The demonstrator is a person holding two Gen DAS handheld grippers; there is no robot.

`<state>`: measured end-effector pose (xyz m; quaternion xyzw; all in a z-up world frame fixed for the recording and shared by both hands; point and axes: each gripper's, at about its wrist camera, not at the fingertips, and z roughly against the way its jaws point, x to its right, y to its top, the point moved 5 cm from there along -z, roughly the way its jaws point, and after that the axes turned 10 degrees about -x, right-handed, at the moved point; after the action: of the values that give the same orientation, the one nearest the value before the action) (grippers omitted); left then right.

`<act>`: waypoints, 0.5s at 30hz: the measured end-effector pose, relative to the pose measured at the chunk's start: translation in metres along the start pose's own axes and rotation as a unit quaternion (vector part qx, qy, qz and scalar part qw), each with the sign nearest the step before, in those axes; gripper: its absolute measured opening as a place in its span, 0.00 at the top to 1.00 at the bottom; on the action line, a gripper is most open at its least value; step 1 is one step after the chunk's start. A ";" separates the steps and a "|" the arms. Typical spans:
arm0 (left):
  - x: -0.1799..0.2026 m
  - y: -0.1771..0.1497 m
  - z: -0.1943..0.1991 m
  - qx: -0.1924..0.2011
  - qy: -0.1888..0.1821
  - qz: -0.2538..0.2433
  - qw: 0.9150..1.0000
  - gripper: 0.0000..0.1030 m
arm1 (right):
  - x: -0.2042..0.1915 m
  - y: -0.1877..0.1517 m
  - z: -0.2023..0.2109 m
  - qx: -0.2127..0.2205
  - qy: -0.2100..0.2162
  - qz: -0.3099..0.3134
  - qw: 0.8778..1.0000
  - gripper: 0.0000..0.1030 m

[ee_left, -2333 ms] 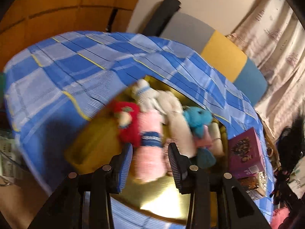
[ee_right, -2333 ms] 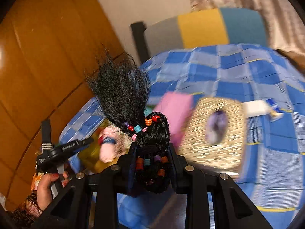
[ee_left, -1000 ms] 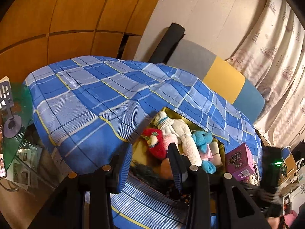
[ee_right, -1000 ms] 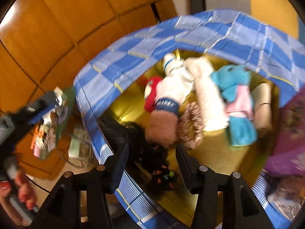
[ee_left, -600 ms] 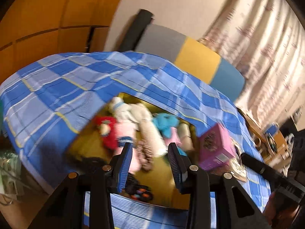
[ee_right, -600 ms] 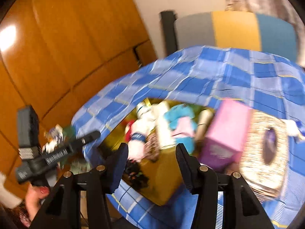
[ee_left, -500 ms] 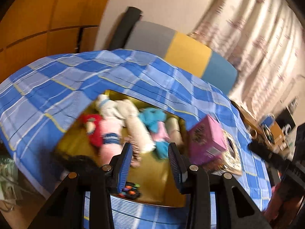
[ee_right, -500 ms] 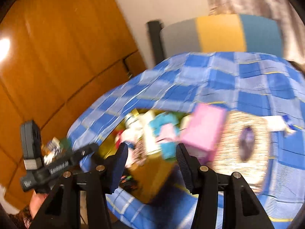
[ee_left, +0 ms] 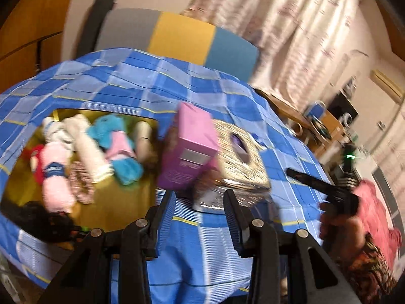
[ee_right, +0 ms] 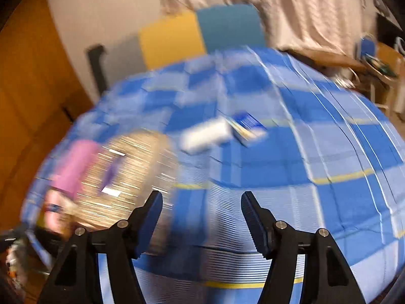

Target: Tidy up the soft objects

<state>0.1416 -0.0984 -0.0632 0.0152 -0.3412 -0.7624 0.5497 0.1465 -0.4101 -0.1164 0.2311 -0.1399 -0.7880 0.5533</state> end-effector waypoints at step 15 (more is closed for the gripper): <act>0.060 0.038 -0.030 -0.038 -0.013 -0.047 0.998 0.59 | 0.043 0.121 -0.098 -0.018 -0.065 0.043 0.997 0.30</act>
<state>0.1612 -0.1705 -0.0453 0.0001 -0.3182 -0.7998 0.5090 0.2830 -0.4895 -0.1516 0.1631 -0.1715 -0.7793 0.5802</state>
